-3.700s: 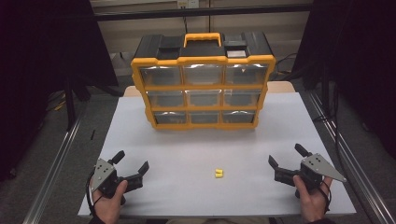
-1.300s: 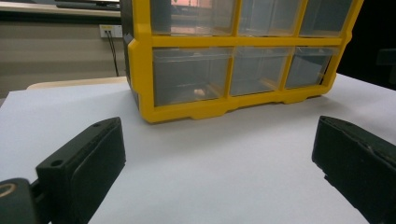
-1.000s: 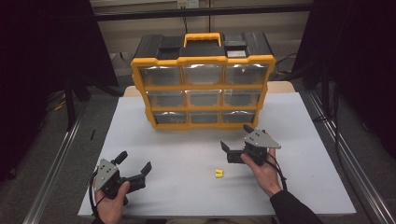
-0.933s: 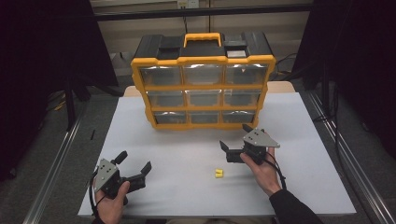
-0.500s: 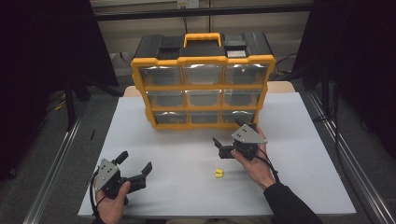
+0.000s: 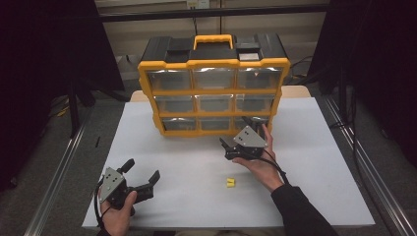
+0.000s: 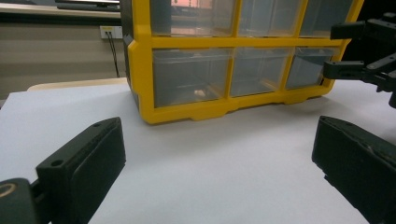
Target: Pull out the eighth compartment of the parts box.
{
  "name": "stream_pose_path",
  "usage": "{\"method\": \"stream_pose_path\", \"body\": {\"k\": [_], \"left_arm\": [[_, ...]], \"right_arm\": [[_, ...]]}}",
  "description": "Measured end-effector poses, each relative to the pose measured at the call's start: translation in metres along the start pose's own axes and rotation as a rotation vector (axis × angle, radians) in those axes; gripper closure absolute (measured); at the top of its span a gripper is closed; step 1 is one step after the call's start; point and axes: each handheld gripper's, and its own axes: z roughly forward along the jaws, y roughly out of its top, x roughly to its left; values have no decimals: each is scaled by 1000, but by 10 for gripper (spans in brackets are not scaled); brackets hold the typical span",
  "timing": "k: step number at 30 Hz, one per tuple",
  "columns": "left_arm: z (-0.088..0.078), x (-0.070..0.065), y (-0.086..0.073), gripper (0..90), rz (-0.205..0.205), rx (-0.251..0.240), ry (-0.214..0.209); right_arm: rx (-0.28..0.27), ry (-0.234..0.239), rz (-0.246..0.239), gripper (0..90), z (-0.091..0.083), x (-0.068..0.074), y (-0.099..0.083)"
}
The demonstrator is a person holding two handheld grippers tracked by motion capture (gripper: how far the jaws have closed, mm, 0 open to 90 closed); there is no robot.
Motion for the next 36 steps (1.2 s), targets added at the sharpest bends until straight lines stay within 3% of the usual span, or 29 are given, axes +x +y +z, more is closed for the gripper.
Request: {"method": "stream_pose_path", "body": {"k": [1,2,4,5,6,8,9,10,12,17,18,23,24,28,30,33,34,36], "left_arm": [[0,0,0,29,0,0,0],[0,0,0,29,-2,-3,0],[0,0,0,29,-1,-1,-2],[0,0,0,29,-1,-1,-2],[0,0,0,29,-4,-4,-3],[0,0,0,29,0,-1,-1],[0,0,0,29,0,-1,-1],[0,0,0,29,1,-1,-3],[0,0,0,29,-1,-1,-3],[0,0,0,29,1,0,-4],[0,0,0,29,2,-1,-4],[0,0,0,29,-3,-3,-6],[-1,0,0,29,-1,-1,-6],[0,0,0,29,0,-3,-10],[0,0,0,29,1,-1,-7],[0,0,0,29,1,0,-7],[0,0,0,29,1,0,-7],[0,0,0,29,0,-2,-10]], "right_arm": [[0,0,0,12,0,0,0],[4,-15,-51,20,3,1,1],[13,-29,-104,37,7,2,2],[13,-29,-104,37,7,2,2],[17,-39,-156,47,10,5,3],[23,-46,-206,57,12,9,3],[23,-46,-206,57,12,9,3],[24,-60,-276,67,16,11,3],[27,-64,-293,73,17,13,3],[20,-113,-424,106,25,17,8],[20,-113,-424,106,25,17,8],[33,-155,-534,163,31,19,5],[33,-155,-534,163,31,19,5],[53,-196,-637,237,34,18,-1],[54,-197,-656,244,35,18,-2],[76,-221,-752,315,38,18,-6],[76,-221,-752,315,38,18,-6],[88,-229,-829,369,39,20,-6]]}}
